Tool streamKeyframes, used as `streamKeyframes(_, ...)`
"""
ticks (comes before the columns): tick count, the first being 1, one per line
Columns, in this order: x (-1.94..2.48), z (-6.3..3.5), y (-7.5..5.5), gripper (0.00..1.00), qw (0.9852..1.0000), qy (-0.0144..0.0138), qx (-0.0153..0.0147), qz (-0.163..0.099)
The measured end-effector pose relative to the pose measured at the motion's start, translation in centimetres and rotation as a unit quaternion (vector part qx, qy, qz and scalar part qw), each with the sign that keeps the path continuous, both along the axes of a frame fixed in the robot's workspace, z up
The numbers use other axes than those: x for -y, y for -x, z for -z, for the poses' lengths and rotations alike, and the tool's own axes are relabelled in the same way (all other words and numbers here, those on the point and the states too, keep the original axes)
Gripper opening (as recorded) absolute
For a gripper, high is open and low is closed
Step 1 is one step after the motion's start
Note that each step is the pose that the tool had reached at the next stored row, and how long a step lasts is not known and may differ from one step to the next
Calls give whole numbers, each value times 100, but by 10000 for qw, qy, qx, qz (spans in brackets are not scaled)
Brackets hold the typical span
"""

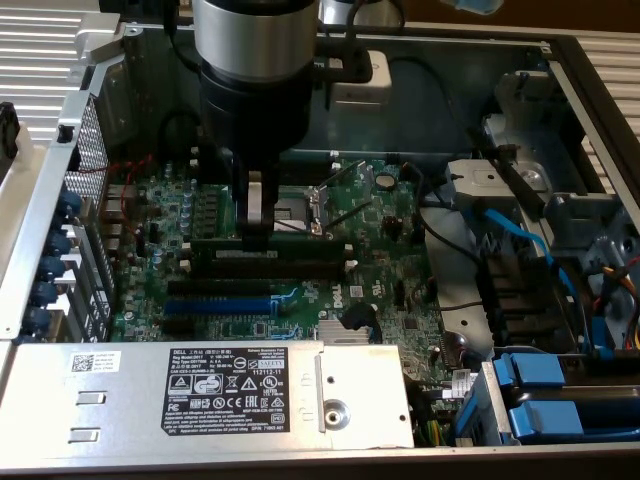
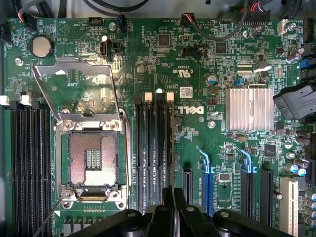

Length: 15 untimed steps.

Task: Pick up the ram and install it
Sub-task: 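Insert the ram into the slot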

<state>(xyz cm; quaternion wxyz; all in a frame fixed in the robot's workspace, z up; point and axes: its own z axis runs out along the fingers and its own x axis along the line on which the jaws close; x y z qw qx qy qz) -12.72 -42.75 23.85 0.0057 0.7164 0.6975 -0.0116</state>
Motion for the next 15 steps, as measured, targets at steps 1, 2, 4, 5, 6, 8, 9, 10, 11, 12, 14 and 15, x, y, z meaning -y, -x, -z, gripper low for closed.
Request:
streamKeyframes(1,0,1,0,12,10000,0,0,0)
streamKeyframes(2,0,2,0,12,10000,-1,0,-1)
streamKeyframes(4,0,3,-1,12,10000,-1,0,0)
streamKeyframes(5,0,4,-1,12,10000,-1,0,0)
streamKeyframes(6,0,3,0,12,10000,0,-1,-2)
streamKeyframes(8,0,4,0,12,10000,-1,-3,-9)
streamKeyframes(9,0,4,-1,12,10000,-1,-4,-14)
streamKeyframes(10,-1,4,-1,12,10000,-1,-5,-18)
streamKeyframes(11,-1,5,-1,12,10000,-1,-5,-23)
streamKeyframes(12,-1,5,-1,12,10000,-1,-6,-27)
streamKeyframes(14,-3,6,-2,12,10000,-2,-7,-37)
streamKeyframes(15,-3,6,-1,12,10000,-1,-9,-40)
